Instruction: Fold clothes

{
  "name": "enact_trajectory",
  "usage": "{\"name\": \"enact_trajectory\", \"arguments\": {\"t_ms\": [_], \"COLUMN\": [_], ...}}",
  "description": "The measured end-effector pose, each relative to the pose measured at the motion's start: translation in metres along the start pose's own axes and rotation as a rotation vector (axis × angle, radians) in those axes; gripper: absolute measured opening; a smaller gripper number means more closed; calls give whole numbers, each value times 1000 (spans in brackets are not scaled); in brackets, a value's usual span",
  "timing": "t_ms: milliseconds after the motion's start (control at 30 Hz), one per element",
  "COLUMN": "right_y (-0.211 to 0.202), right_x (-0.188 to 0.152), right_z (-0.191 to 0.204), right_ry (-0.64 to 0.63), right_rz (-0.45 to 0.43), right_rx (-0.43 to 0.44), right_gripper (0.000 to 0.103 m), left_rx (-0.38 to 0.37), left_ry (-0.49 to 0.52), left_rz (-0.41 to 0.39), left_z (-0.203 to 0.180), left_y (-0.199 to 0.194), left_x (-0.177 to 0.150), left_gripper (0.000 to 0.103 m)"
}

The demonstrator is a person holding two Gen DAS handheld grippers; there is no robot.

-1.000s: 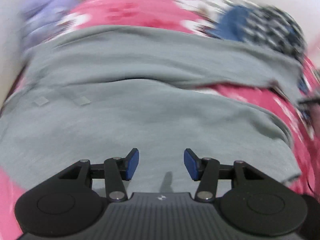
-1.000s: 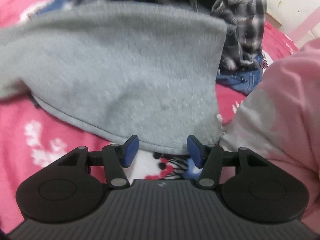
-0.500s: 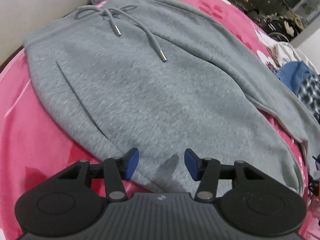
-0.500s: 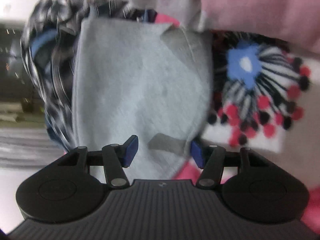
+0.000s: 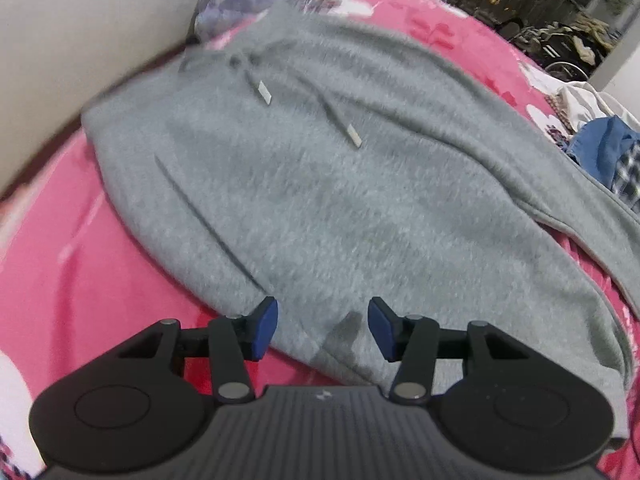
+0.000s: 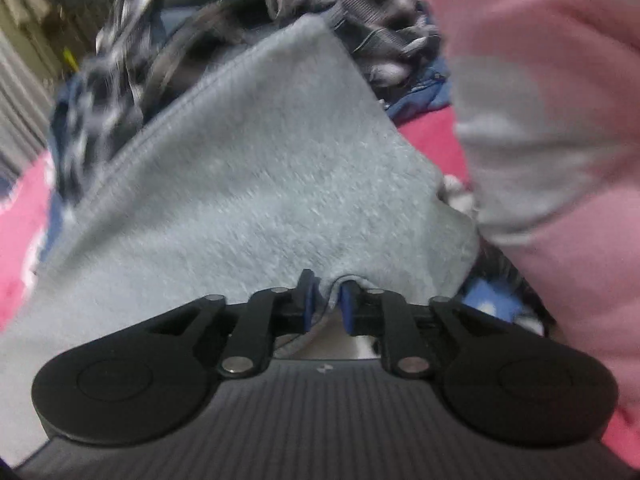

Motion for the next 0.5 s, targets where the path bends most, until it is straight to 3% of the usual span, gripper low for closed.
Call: {"name": "enact_trajectory", "arguments": {"t_ms": [33, 100, 167, 200, 267, 333, 433, 500], "right_y": [-11, -38, -68, -82, -97, -103, -95, -83], "right_x": [-4, -13, -27, -37, -56, -74, -98, -113], "right_z": [-4, -9, -3, 3, 24, 48, 74, 85], "right_ry": [27, 50, 50, 43, -22, -95, -142, -151], "right_rz": [-3, -37, -61, -44, 59, 161, 299, 394], "right_rx": [19, 26, 76, 157, 336, 484, 613, 665], "right_gripper": [36, 43, 44, 44, 44, 44, 46, 55], "left_rx": [2, -9, -32, -63, -135, -224, -344, -416], "left_ry": [28, 112, 210, 268, 392, 583, 873, 976], "left_rz": [-26, -75, -104, -92, -62, -30, 2, 68], "left_z": [-5, -21, -40, -54, -84, -122, -168, -190], "left_y": [-4, -13, -20, -20, -20, -20, -23, -21], "left_x": [0, -6, -13, -19, -33, -56, -98, -125], "left_gripper": [51, 53, 55, 56, 56, 56, 59, 61]}}
Point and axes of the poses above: each gripper's, at about its wrist camera, not at the fingertips, and y roughly the way its jaws point, z to its left, x to its top, the point moved 1 cm from there along y, roughly the way its jaws point, and after that the axes turned 15 degrees about -y, right-handed, at the moved point
